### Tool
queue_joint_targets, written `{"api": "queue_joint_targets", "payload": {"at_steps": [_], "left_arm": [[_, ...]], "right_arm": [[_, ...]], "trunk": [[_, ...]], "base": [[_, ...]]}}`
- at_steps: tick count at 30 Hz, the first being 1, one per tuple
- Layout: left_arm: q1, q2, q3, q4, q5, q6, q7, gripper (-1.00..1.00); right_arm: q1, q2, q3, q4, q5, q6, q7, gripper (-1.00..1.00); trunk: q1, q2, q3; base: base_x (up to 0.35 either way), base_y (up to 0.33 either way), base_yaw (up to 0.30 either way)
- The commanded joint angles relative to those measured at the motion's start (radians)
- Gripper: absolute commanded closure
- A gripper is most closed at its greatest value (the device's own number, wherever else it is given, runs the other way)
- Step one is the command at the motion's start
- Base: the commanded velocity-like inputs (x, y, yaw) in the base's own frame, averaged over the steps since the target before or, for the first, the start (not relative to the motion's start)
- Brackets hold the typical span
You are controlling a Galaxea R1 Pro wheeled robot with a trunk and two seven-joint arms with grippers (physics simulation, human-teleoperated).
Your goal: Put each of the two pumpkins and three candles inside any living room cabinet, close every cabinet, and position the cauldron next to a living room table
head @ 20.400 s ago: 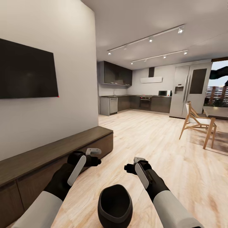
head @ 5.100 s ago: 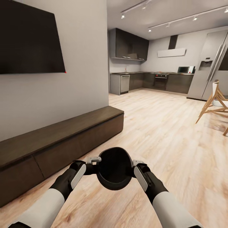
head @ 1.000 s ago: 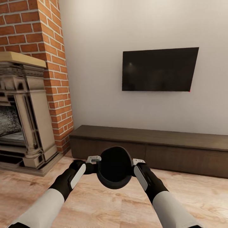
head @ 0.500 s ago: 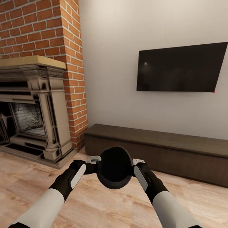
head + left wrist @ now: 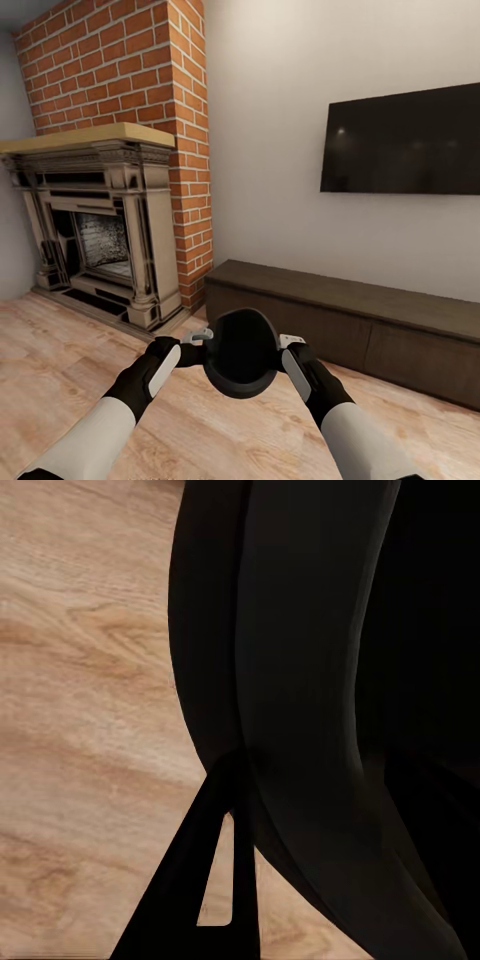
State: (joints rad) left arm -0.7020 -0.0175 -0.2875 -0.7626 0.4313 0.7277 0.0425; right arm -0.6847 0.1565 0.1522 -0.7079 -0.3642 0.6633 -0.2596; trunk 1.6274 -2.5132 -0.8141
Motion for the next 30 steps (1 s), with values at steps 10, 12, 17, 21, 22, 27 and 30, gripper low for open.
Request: {"api": "queue_joint_targets", "payload": {"at_steps": [10, 12, 17, 21, 22, 27, 30], "left_arm": [[-0.001, 0.001, -0.01, -0.001, 0.043, 0.002, 0.005, 1.0], [-0.001, 0.001, -0.011, -0.001, 0.043, 0.002, 0.005, 1.0], [-0.001, 0.001, -0.01, -0.001, 0.043, 0.002, 0.005, 1.0], [-0.001, 0.001, -0.01, -0.001, 0.044, 0.002, 0.005, 1.0], [-0.001, 0.001, -0.01, -0.001, 0.044, 0.002, 0.005, 1.0], [-0.001, 0.001, -0.01, -0.001, 0.044, 0.002, 0.005, 1.0], [-0.001, 0.001, -0.01, -0.001, 0.044, 0.003, 0.005, 1.0]], "right_arm": [[-0.003, -0.002, 0.003, -0.002, -0.018, 0.001, -0.009, 1.0], [-0.003, -0.002, 0.003, -0.002, -0.018, 0.001, -0.009, 1.0], [-0.003, -0.002, 0.003, -0.002, -0.018, 0.001, -0.009, 1.0], [-0.003, -0.002, 0.003, -0.002, -0.018, 0.001, -0.009, 1.0], [-0.003, -0.002, 0.003, -0.002, -0.018, 0.001, -0.009, 1.0], [-0.003, -0.001, 0.003, -0.002, -0.018, 0.001, -0.009, 1.0], [-0.003, -0.001, 0.003, -0.002, -0.018, 0.001, -0.009, 1.0]], "trunk": [[0.0, -0.001, -0.001], [0.0, -0.001, -0.001], [0.0, -0.001, -0.001], [0.0, -0.001, -0.001], [0.0, -0.001, -0.001], [0.0, -0.001, -0.001], [0.0, -0.001, -0.001]], "base": [[0.0, 0.0, 0.291], [0.0, 0.0, 0.291], [0.0, 0.0, 0.291], [0.0, 0.0, 0.291], [0.0, 0.0, 0.291], [0.0, 0.0, 0.291], [0.0, 0.0, 0.291]]}}
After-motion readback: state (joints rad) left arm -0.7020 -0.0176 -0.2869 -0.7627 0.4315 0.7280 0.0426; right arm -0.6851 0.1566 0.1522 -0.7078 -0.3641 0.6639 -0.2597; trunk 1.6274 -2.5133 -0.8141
